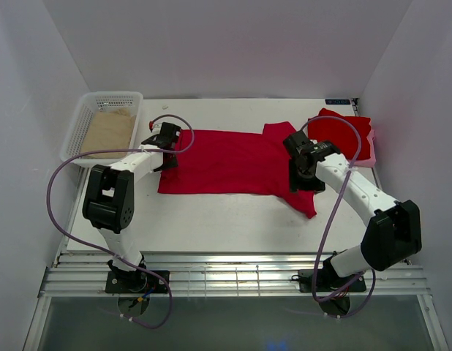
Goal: Fold and stack the t-shirts
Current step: Flatten out the tshirt
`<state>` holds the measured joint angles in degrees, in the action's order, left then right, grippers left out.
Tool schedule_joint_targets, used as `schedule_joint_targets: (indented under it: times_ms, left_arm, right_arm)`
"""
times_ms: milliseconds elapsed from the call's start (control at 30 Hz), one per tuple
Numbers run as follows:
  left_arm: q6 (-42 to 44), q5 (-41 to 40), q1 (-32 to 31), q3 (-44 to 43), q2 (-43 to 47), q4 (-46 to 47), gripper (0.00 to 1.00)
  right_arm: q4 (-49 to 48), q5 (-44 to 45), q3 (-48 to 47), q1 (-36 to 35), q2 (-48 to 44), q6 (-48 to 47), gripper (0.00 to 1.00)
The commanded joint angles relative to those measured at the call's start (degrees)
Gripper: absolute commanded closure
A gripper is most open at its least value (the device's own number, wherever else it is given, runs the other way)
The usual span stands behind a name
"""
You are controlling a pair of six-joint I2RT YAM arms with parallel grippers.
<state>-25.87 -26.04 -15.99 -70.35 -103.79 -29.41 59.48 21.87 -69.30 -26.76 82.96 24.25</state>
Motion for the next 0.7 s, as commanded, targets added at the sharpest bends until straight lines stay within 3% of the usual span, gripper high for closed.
schedule_joint_targets:
  times_ms: [0,267,667]
  left_arm:
    - [0.21,-1.2,-0.18,-0.85,-0.09,0.93,0.51]
    - [-0.32,-0.85,-0.1,0.3,-0.72,1.02,0.59]
    - [-1.29,-0.24,-0.1,0.74,0.25,0.14,0.62]
  right_arm:
    - [-1.3,4.23,1.0,0.22,0.09,1.85,0.38]
    - [-11.65,5.47,1.01,7.07,5.89,-2.09,0.38]
    - [-20.28,3.01,-7.25,13.66,18.2,-10.53,0.52]
